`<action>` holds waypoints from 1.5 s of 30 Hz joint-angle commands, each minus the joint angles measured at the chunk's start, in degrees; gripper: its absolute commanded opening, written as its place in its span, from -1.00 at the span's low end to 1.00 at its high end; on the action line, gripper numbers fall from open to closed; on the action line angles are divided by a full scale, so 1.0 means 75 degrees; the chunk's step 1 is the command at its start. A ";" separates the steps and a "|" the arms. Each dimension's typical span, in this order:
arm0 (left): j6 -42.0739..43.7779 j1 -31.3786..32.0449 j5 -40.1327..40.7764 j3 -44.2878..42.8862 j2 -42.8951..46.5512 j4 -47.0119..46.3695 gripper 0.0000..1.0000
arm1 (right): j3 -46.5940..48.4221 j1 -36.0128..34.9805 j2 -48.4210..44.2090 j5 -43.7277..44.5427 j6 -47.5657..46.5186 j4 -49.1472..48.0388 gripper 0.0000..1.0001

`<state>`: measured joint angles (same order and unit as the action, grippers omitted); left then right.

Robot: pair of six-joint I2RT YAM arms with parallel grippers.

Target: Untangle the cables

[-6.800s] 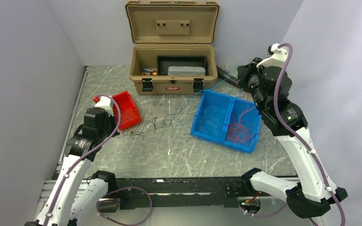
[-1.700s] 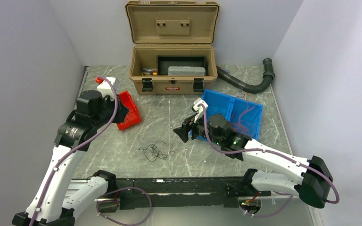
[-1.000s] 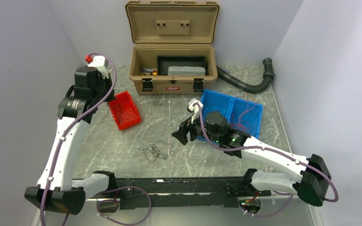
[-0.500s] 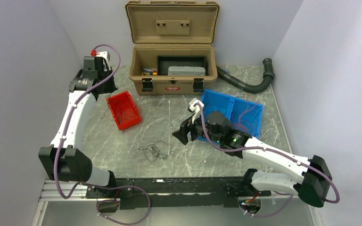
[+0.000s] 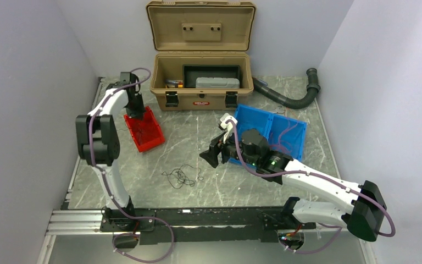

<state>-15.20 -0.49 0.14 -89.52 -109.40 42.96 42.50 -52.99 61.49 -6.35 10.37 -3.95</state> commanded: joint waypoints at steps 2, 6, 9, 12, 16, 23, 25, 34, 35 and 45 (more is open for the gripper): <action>-0.0429 -0.0135 -0.0268 -0.1053 -0.1250 0.0533 -1.00 | 0.0187 -0.0013 -0.0070 -0.0176 0.0024 -0.0533 0.51; -0.0512 -0.0129 -0.0318 -0.1109 -0.1340 0.0606 -1.00 | 0.0076 -0.0006 -0.0232 -0.0088 -0.0009 -0.0456 0.51; -0.0397 -0.0091 -0.0402 -0.0633 -0.0573 0.0385 -0.80 | 0.0009 0.0007 -0.0298 0.0012 0.0030 -0.0315 0.58; -0.0231 -0.0064 -0.0483 -0.0178 0.0418 0.0132 -0.33 | 0.0122 0.0021 -0.0006 -0.0042 0.0165 -0.0018 0.64; -0.0100 -0.0057 -0.0686 0.0045 0.1411 0.0356 0.11 | 0.0448 0.0017 0.0791 -0.0380 0.0543 0.0399 0.83; 0.0247 0.0415 -0.0833 0.0946 0.3115 0.0736 0.91 | 0.0331 0.0012 0.1178 0.0002 0.0952 0.0648 0.96; -0.0007 0.0980 -0.0576 0.1414 0.3633 0.0865 0.99 | 0.0207 0.0022 0.0995 0.0310 0.1011 0.0600 0.97; -0.3254 0.3841 -0.0519 0.5626 0.6465 -0.1279 0.99 | -0.0016 0.0220 -0.0044 0.1816 0.1403 0.0925 0.97; -0.3521 0.4043 -0.0552 0.6015 0.6706 -0.1599 0.99 | -0.0063 0.0263 -0.0184 0.1873 0.1476 0.0968 0.98; -0.5057 0.5628 -0.0043 0.7110 0.6985 -0.1899 0.99 | -0.0566 0.0581 -0.1031 0.1638 0.1990 0.1124 0.98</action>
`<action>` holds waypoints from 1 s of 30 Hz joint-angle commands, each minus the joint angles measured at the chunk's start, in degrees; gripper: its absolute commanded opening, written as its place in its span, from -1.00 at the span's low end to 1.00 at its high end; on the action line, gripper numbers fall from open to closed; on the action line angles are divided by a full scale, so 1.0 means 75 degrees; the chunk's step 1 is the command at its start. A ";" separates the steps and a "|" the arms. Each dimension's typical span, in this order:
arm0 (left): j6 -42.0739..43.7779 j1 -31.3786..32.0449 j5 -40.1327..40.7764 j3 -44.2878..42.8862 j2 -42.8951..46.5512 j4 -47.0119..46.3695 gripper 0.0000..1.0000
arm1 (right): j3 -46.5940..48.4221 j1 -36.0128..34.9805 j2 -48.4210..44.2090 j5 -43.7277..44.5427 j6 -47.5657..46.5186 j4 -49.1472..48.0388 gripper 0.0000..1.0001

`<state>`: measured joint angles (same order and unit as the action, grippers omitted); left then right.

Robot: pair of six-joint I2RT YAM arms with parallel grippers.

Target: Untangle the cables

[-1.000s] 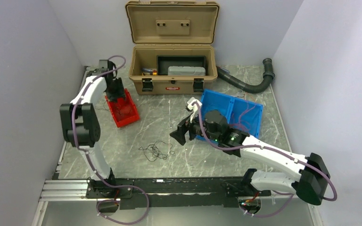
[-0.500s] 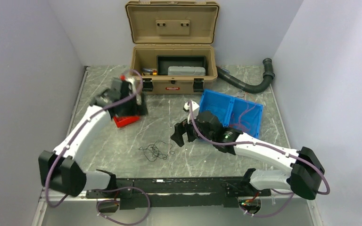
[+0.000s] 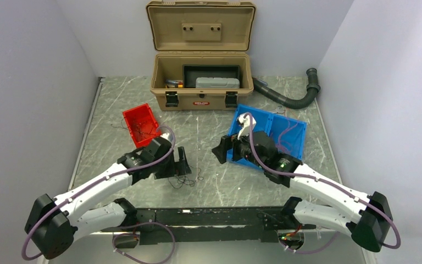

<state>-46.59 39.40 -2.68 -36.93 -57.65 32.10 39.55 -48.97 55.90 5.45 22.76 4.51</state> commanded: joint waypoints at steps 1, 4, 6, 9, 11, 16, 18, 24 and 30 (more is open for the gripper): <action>-0.0958 0.0339 0.0336 0.0156 0.0105 -0.0427 0.99 | -0.0197 0.0043 -0.0310 0.0050 0.0375 -0.0011 0.98; -0.1223 0.0378 0.0524 0.0340 0.0221 -0.0298 0.99 | -0.0245 0.0076 -0.0292 0.0006 0.0416 -0.0040 0.98; -0.1356 0.0394 0.0675 0.0408 0.0283 -0.0120 0.99 | -0.0208 0.0090 -0.0183 -0.0011 0.0402 -0.0049 0.97; -0.1481 0.0415 0.0832 0.0426 0.0313 0.0199 0.99 | -0.0107 0.0105 -0.0010 -0.0067 0.0336 -0.0040 0.97; -0.1480 0.0440 0.0912 0.0381 0.0298 0.0401 0.99 | -0.0015 0.0107 0.0071 -0.0082 0.0300 -0.0041 0.98; -0.1414 0.0444 0.0508 0.0570 0.0145 -0.0094 0.99 | 0.0000 0.0124 0.0145 -0.0137 0.0281 -0.0132 0.97; -0.1485 0.0448 0.0161 0.0771 -0.0010 -0.0664 0.99 | 0.0007 0.0133 0.0176 -0.0152 0.0282 -0.0152 0.98; -0.1538 0.0447 -0.0187 0.0782 -0.0617 -0.1229 0.99 | 0.0036 0.0177 0.0184 -0.0226 0.0237 -0.0096 0.97; -0.1409 0.0457 0.0326 0.0383 -0.0947 -0.0528 0.98 | 0.0027 0.0230 0.0075 -0.0212 0.0216 -0.0004 0.97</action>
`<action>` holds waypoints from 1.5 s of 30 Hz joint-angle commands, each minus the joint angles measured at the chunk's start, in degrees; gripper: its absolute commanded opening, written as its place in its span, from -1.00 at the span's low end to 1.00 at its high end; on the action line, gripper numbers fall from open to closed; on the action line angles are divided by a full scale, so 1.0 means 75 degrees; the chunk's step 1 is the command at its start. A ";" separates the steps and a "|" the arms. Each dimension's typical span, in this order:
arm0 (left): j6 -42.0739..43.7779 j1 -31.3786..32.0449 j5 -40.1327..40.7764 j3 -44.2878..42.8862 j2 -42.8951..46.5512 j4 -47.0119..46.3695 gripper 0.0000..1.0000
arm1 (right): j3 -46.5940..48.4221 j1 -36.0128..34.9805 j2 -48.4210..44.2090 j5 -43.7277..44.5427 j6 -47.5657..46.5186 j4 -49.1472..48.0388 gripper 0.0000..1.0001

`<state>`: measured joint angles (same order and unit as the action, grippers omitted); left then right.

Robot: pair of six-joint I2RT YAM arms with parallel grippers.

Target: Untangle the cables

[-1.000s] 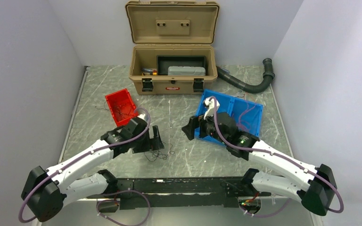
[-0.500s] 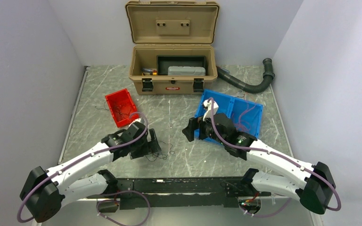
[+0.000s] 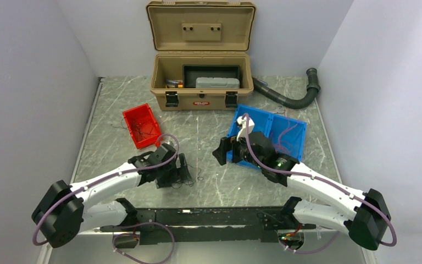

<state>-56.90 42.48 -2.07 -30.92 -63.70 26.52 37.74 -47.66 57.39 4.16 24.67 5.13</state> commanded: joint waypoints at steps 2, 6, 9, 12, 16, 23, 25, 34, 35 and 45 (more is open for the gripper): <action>-0.0030 0.0070 0.0641 -0.0598 -0.0233 0.0574 0.90 | 0.0241 0.0078 -0.0177 -0.0051 -0.0014 -0.0106 0.97; -0.0019 0.0174 0.1220 -0.0805 -0.0566 0.0686 0.80 | 0.0150 0.0134 -0.0213 -0.0134 0.0016 -0.0186 0.97; -0.0002 0.0358 0.1569 -0.1175 -0.1076 0.0572 0.72 | 0.0219 0.0167 -0.0160 -0.0222 0.0010 -0.0187 0.97; -0.0019 0.0880 0.2329 -0.1850 -0.1746 0.1042 0.53 | 0.0287 0.0196 -0.0171 -0.0239 -0.0049 -0.0115 0.96; -0.0120 0.1633 0.3380 -0.2984 -0.2660 0.2329 0.16 | 0.0326 0.0284 -0.0281 -0.0225 -0.0123 0.0014 0.96; 0.0123 0.1687 0.3013 -0.2933 -0.2936 0.2084 -0.75 | 0.0242 0.0451 -0.0562 -0.0286 -0.0054 0.0072 0.96; 0.0275 0.1665 0.2906 -0.3082 -0.2902 0.2196 -0.99 | 0.0248 0.0502 -0.0640 -0.0310 -0.0081 0.0128 0.96; 0.1749 0.0606 0.2730 -0.4375 -0.2032 0.3097 -1.00 | 0.0413 0.0862 -0.0593 -0.0345 -0.0112 0.0342 0.95; 0.1947 0.0300 0.2585 -0.4355 -0.1867 0.3020 -1.00 | 0.0419 0.0884 -0.0582 -0.0346 -0.0094 0.0346 0.96; 0.3544 -0.2336 0.1619 -0.5149 -0.1040 0.2847 -1.00 | 0.0461 0.1059 -0.0629 -0.0502 -0.0169 0.0476 0.95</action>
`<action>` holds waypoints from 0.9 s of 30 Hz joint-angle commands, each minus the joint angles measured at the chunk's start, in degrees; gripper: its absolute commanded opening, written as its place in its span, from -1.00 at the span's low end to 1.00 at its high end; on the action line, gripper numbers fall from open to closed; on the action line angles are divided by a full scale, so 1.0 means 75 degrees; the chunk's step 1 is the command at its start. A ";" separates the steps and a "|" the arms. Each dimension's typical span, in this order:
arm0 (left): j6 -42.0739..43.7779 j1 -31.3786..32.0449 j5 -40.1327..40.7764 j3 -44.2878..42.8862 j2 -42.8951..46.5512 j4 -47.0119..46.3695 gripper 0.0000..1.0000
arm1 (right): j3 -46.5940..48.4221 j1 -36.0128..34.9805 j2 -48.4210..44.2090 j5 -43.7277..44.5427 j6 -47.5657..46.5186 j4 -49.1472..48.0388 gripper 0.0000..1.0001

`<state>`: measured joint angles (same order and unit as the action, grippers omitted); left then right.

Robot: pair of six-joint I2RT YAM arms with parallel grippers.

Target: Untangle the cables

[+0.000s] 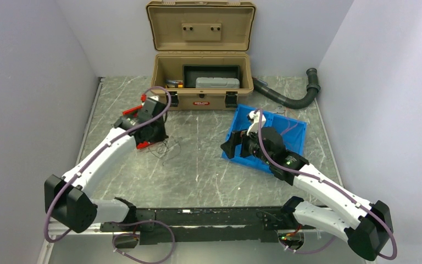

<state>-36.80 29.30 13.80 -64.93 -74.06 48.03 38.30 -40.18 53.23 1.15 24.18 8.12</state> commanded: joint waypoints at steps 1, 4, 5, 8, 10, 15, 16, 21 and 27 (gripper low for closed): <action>0.0980 -0.0798 -0.0571 -0.0808 0.0363 0.0008 -1.00 | 0.0405 0.0079 -0.0050 -0.0100 -0.0116 0.0088 0.95; 0.1273 -0.1258 -0.0795 -0.1278 0.0331 0.0131 -1.00 | 0.0489 0.0108 0.0028 -0.0106 -0.0141 0.0089 0.95; 0.1354 -0.1400 -0.0863 -0.1433 0.0306 0.0170 -1.00 | 0.0513 0.0117 0.0054 -0.0103 -0.0159 0.0083 0.95; 0.1572 -0.1807 -0.1126 -0.1922 0.0239 0.0281 -1.00 | 0.0561 0.0171 0.0116 -0.0192 -0.0189 0.0066 0.95; 0.1669 -0.2005 -0.1309 -0.2268 0.0193 0.0347 -1.00 | 0.0586 0.0209 0.0153 -0.0319 -0.0201 0.0053 0.95; 0.1962 -0.2438 -0.1401 -0.3139 0.0022 0.0626 -1.00 | 0.0623 0.0265 0.0174 -0.0395 -0.0201 0.0043 0.95; 0.1995 -0.2536 -0.1422 -0.3329 -0.0031 0.0672 -1.00 | 0.0617 0.0281 0.0175 -0.0407 -0.0204 0.0037 0.95; 0.2136 -0.2893 -0.1706 -0.4348 -0.0243 0.0895 -1.00 | 0.0652 0.0336 0.0168 -0.0479 -0.0207 0.0096 0.95; 0.2173 -0.3386 -0.1728 -0.4629 -0.0597 0.0609 -1.00 | 0.0605 0.0383 0.0103 -0.0552 -0.0173 0.0061 0.95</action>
<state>-21.63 6.37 2.42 -98.17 -76.79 54.06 40.56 -37.69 54.65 -2.00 23.42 9.91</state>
